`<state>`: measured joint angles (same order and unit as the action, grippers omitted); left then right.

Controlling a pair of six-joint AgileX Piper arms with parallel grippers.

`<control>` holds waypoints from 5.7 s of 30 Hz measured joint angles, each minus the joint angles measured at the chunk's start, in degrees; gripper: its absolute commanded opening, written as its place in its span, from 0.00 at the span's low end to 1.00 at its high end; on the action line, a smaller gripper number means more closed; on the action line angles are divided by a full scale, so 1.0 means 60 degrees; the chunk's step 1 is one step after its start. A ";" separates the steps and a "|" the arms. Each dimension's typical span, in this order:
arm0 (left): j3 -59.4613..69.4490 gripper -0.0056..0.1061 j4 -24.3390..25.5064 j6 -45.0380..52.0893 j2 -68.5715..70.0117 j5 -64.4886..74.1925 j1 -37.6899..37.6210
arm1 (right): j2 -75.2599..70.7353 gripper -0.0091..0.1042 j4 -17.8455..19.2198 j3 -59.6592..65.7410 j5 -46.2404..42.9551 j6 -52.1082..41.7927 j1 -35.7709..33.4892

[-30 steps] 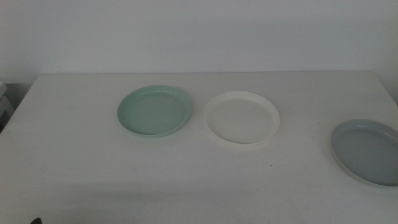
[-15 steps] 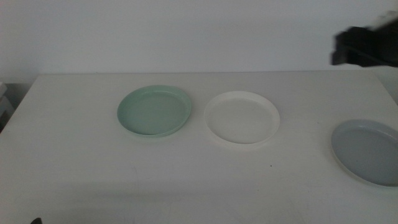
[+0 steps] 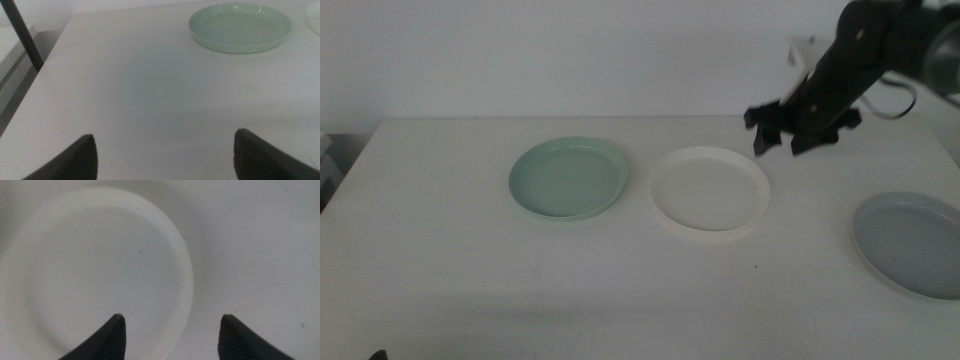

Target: Stack the three bowls on top of each other.

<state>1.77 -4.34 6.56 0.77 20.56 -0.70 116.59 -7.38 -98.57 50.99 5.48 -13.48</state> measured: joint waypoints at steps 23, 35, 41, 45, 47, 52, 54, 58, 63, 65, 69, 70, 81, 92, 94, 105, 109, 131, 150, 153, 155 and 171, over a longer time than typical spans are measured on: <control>0.0000 0.99 0.0000 0.0000 0.0000 0.0000 0.0000 | 0.1929 0.07 0.0004 -0.0007 -0.1438 0.0179 0.0000; 0.0000 0.99 0.0000 0.0000 0.0000 0.0000 0.0000 | -0.2409 0.07 0.0288 0.4589 -0.2699 0.0434 -0.1236; 0.0000 0.99 0.0000 0.0000 0.0000 0.0000 0.0000 | -0.3306 0.07 0.0248 0.5877 -0.2774 0.0791 -0.2837; 0.0000 0.99 0.0000 0.0000 0.0000 0.0000 0.0000 | -0.3228 0.07 0.0238 0.6159 -0.2904 0.1184 -0.3467; 0.0000 0.99 0.0000 0.0000 0.0000 0.0000 0.0000 | -0.3087 0.07 0.0248 0.6177 -0.3019 0.1335 -0.3561; 0.0000 0.99 0.0000 0.0000 0.0000 0.0000 0.0000 | -0.2569 0.07 0.0292 0.6177 -0.3255 0.1503 -0.3584; 0.0000 0.99 0.0000 0.0000 0.0000 0.0000 0.0000 | -0.2355 0.07 0.0292 0.6177 -0.3380 0.1511 -0.3584; 0.0000 0.99 0.0000 0.0000 0.0000 0.0000 0.0000 | -0.2003 0.07 0.0292 0.6177 -0.3546 0.1511 -0.3584; 0.0000 0.99 0.0000 0.0000 0.0000 0.0000 0.0000 | -0.1923 0.14 0.0414 0.6177 -0.3684 0.1559 -0.3584; 0.0000 0.99 0.0000 0.0000 0.0000 0.0000 0.0000 | -0.1896 0.21 0.0471 0.6177 -0.3684 0.1580 -0.3584; 0.0000 0.99 0.0000 0.0000 0.0000 0.0000 0.0000 | -0.1899 0.40 0.0504 0.6177 -0.3684 0.1580 -0.3576; 0.0000 0.99 0.0000 0.0000 0.0000 0.0000 0.0000 | -0.1944 0.45 0.0504 0.6177 -0.3684 0.1580 -0.3567; 0.0000 0.99 0.0000 0.0000 0.0000 0.0000 0.0000 | -0.4981 0.59 0.1377 0.6177 -0.2720 0.1580 -0.1264; 0.0000 0.99 0.0000 0.0000 0.0000 0.0000 0.0000 | -0.5493 0.54 0.2158 0.6178 -0.1415 0.1541 0.3719; 0.0000 0.99 0.0000 0.0000 0.0000 0.0000 0.0000 | -0.5316 0.53 0.2044 0.6178 -0.1465 0.1541 0.4407; 0.0000 0.99 0.0000 0.0000 0.0000 0.0000 0.0000 | -0.2989 0.49 0.0930 0.6178 -0.2426 0.0446 0.6055; 0.0000 0.99 0.0000 0.0000 0.0000 0.0000 0.0000 | -0.2130 0.45 0.0549 0.6178 -0.2828 0.0309 0.6055; 0.0000 0.99 0.0000 0.0000 0.0000 0.0000 0.0000 | -0.5014 0.07 -0.0218 0.6187 -0.2257 0.0008 0.3622; 0.0000 0.99 0.0000 0.0000 0.0000 0.0000 0.0000 | -0.4141 0.07 -0.0351 0.6187 -0.2573 0.0285 -0.2912; 0.0000 0.99 0.0000 0.0000 0.0000 0.0000 0.0000 | -0.3593 0.07 -0.0358 0.6187 -0.2879 0.0285 -0.3142; 0.0000 0.99 0.0000 0.0000 0.0000 0.0000 0.0000 | -0.3329 0.07 -0.0362 0.6187 -0.3029 0.0285 -0.3220; 0.0000 0.99 0.0000 0.0000 0.0000 0.0000 0.0000 | -0.3759 0.47 -0.0385 0.6187 -0.2966 0.0285 -0.3292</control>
<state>1.77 -4.34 6.56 0.77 20.56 -0.70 94.03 -9.68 -61.45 33.19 7.19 -33.23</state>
